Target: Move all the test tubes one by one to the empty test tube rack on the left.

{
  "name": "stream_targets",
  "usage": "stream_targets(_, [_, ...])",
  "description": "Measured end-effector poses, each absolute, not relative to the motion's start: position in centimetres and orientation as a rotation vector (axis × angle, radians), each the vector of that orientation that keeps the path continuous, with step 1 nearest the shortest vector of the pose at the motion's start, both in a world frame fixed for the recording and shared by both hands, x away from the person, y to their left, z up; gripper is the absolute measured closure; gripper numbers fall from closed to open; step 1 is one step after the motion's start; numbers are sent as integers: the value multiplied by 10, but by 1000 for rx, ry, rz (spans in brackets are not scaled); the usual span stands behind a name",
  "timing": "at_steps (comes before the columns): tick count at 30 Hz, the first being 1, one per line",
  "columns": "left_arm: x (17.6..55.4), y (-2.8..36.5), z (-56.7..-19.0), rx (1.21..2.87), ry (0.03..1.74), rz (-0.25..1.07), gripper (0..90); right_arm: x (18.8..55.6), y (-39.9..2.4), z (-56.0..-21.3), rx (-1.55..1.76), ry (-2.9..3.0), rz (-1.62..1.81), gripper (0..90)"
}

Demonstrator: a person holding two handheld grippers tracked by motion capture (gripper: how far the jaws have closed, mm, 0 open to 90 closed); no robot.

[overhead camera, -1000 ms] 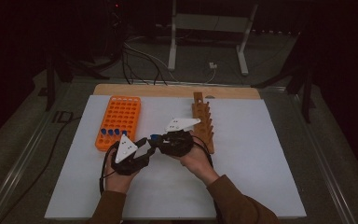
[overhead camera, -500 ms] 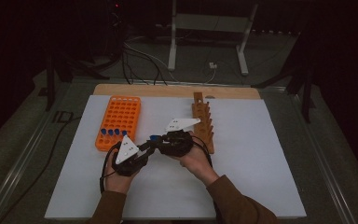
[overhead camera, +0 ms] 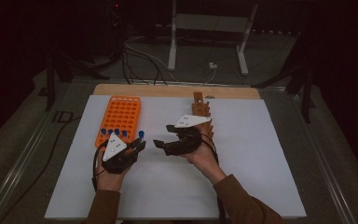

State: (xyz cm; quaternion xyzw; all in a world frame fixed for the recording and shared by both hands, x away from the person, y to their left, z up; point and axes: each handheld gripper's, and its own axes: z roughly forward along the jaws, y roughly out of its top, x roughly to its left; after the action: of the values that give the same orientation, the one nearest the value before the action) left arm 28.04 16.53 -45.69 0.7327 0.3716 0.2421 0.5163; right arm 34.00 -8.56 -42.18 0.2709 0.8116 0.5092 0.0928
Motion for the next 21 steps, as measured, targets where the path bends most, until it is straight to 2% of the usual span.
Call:
stream_targets(8, [278, 186, -453, 1700, 932, 592, 769, 342, -102, -429, 862, 2346, 1433, 38])
stream_targets(21, [275, 213, -451, 1629, 991, 623, 769, 344, -138, -433, 954, 2262, 1427, 11])
